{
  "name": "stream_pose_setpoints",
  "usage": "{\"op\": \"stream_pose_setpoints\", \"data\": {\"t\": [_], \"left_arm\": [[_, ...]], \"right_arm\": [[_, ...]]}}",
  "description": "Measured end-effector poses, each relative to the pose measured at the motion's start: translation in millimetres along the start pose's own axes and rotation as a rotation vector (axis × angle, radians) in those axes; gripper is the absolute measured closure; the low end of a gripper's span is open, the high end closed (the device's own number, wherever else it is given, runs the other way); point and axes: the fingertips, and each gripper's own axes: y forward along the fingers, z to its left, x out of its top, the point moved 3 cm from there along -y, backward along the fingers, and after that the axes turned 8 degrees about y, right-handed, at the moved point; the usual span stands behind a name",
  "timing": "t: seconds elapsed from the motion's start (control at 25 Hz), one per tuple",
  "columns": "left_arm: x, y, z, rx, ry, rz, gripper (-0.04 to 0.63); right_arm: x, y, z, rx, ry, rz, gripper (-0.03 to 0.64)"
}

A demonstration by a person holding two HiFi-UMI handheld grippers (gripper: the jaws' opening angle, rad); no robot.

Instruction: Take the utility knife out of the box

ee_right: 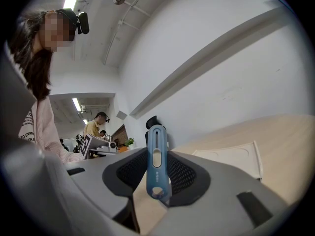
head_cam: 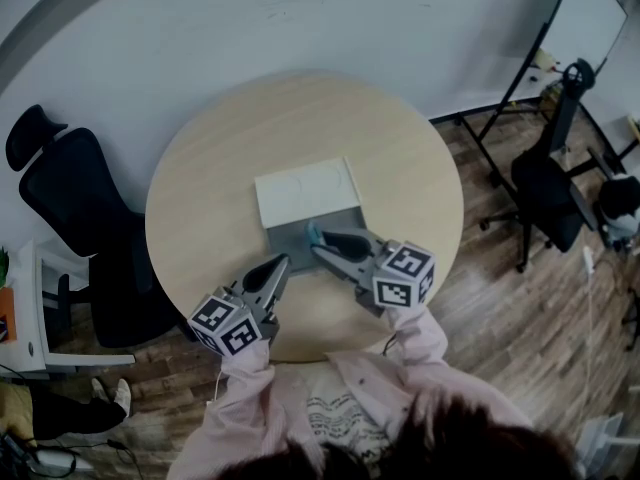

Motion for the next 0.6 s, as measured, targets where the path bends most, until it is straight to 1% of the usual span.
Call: {"op": "stream_pose_setpoints", "data": {"t": [0.32, 0.6], "left_arm": [[-1.3, 0.8, -0.3, -0.005, 0.007, 0.006, 0.588], [3.2, 0.6, -1.8, 0.0, 0.002, -0.006, 0.588]], "right_arm": [[1.1, -1.2, 0.8, 0.007, 0.008, -0.006, 0.476], [2.6, -2.1, 2.6, 0.016, 0.005, -0.008, 0.476]]}}
